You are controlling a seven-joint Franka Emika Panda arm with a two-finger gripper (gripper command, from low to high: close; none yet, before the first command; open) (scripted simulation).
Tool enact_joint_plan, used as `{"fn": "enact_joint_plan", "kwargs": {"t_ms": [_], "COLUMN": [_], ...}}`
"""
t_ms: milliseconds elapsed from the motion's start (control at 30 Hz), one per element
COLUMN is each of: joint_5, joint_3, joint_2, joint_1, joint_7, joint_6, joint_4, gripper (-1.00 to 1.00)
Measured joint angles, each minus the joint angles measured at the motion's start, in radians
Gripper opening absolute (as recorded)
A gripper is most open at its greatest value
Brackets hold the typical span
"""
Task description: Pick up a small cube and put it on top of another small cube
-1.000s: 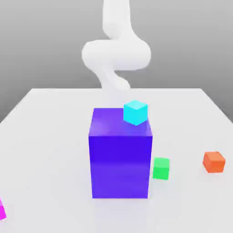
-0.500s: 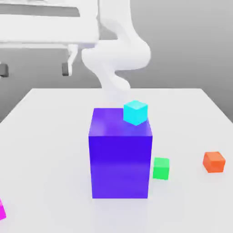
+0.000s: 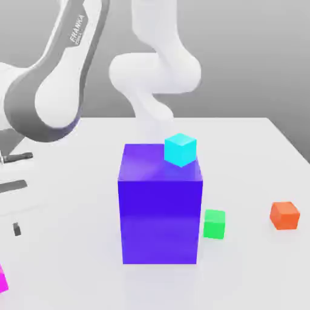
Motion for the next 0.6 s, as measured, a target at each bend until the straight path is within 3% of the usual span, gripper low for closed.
{"fn": "enact_joint_plan", "kwargs": {"t_ms": [100, 233, 267, 467, 600], "joint_5": [-0.002, 0.072, 0.083, 0.089, 0.017], "joint_3": [0.009, 0.089, 0.101, 0.107, 0.043], "joint_2": [0.094, 0.237, 0.256, 0.265, 0.160], "joint_1": [-0.057, -0.133, -0.143, -0.148, -0.099], "joint_7": [-0.097, -0.177, -0.186, -0.191, -0.140], "joint_6": [0.035, 0.130, 0.143, 0.147, 0.073], "joint_4": [0.007, 0.042, 0.047, 0.050, 0.020], "gripper": [0.00, 0.00, -1.00, -1.00, -1.00]}}
